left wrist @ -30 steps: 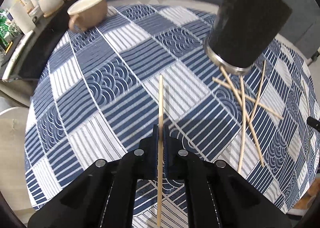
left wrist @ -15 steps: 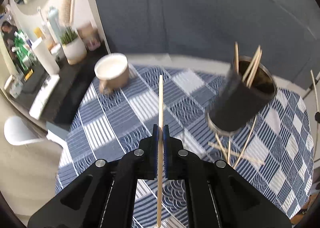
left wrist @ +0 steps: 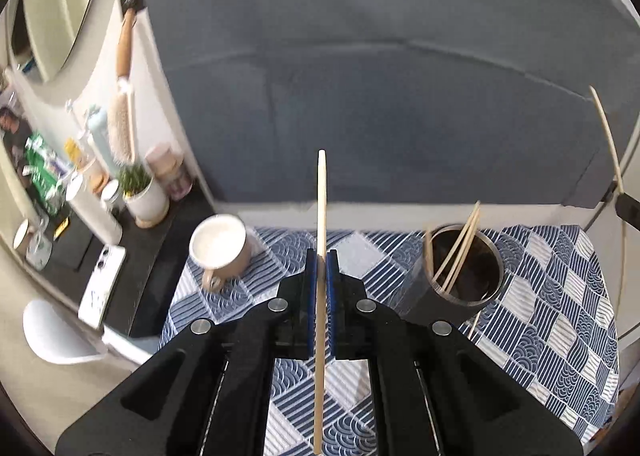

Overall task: Organize utensils
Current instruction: 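Lift the left gripper's stick over the holder while the right gripper lifts its stick, then open both grippers to drop the sticks into the black holder, then lower both grippers to the sticks on the cloth and close each on one, then raise the left gripper's stick above the holder while the right gripper raises its stick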

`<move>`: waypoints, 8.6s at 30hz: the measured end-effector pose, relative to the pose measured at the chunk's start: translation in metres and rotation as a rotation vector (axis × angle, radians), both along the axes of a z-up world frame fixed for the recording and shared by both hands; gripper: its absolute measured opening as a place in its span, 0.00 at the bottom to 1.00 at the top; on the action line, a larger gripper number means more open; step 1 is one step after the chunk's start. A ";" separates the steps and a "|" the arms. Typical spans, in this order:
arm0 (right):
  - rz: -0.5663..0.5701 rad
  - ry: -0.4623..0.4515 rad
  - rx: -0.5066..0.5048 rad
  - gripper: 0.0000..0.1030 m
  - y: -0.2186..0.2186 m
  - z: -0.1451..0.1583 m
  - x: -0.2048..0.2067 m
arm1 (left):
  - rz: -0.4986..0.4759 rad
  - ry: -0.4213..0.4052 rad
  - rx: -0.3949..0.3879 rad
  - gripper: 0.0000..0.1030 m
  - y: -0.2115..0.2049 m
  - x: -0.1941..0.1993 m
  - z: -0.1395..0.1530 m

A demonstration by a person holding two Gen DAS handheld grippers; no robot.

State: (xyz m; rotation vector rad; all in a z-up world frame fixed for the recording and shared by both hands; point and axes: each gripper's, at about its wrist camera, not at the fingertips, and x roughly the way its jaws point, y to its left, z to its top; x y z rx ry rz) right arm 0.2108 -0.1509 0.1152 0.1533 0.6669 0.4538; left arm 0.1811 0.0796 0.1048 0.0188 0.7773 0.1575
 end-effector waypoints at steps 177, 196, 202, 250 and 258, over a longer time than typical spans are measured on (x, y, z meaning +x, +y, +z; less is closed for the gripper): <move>-0.307 0.720 -0.121 0.05 -0.124 -0.261 0.018 | -0.295 0.380 -0.179 0.05 -0.089 -0.094 -0.215; -0.124 0.446 0.070 0.05 -0.078 -0.133 0.034 | -0.135 0.264 -0.210 0.05 -0.055 -0.141 -0.164; -0.107 0.390 0.100 0.05 -0.061 -0.101 0.033 | -0.159 0.189 -0.245 0.05 -0.035 -0.131 -0.123; -0.108 -0.116 0.104 0.05 0.050 -0.079 0.081 | -0.662 -0.084 -0.514 0.05 -0.028 0.072 -0.129; -0.096 -0.104 0.046 0.05 0.056 -0.097 0.077 | -0.660 -0.059 -0.493 0.05 -0.033 0.063 -0.135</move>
